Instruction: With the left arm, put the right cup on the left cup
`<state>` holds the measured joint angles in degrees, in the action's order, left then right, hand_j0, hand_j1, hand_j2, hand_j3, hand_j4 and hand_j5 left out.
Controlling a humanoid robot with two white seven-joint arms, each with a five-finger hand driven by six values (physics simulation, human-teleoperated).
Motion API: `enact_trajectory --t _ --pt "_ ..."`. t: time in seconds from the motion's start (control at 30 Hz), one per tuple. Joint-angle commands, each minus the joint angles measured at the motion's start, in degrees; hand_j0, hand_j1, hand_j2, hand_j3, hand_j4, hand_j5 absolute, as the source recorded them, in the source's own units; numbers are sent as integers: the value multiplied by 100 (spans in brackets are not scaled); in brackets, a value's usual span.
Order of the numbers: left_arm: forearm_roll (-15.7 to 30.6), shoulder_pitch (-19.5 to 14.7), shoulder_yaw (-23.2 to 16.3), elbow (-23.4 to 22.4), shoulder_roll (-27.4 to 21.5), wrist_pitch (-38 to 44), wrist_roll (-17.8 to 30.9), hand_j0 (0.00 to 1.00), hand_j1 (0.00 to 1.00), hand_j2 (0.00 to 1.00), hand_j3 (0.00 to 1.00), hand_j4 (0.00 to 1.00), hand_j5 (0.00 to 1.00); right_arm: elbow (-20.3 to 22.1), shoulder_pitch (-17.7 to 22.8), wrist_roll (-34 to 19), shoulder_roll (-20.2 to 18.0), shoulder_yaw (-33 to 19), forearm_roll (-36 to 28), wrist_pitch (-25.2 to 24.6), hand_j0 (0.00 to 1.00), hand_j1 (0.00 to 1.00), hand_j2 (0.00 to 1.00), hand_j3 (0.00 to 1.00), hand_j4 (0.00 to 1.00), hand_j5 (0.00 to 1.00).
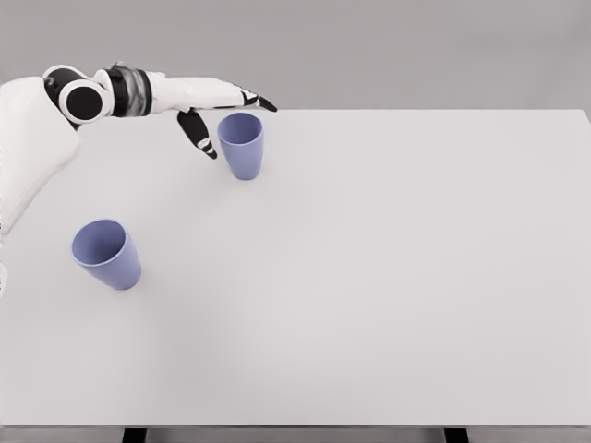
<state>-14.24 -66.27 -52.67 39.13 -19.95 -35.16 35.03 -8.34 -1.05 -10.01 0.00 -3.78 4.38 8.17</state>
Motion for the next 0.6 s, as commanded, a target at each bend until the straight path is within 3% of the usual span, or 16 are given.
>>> enact_trajectory --t 0.0,0.3,0.57 --pt "-17 0 37 -64 114 16 -3 100 100 100 100 100 100 -1 0 -1 0 0 2 -8 100 100 100 100 100 100" --pt "-17 9 -16 -107 114 16 -3 100 100 100 100 100 100 -1 0 -1 0 0 2 1 100 100 100 100 100 100" --pt "-342 18 55 -248 237 16 -3 99 99 99 99 99 99 -1 0 -1 0 0 2 1 100 100 100 100 100 100"
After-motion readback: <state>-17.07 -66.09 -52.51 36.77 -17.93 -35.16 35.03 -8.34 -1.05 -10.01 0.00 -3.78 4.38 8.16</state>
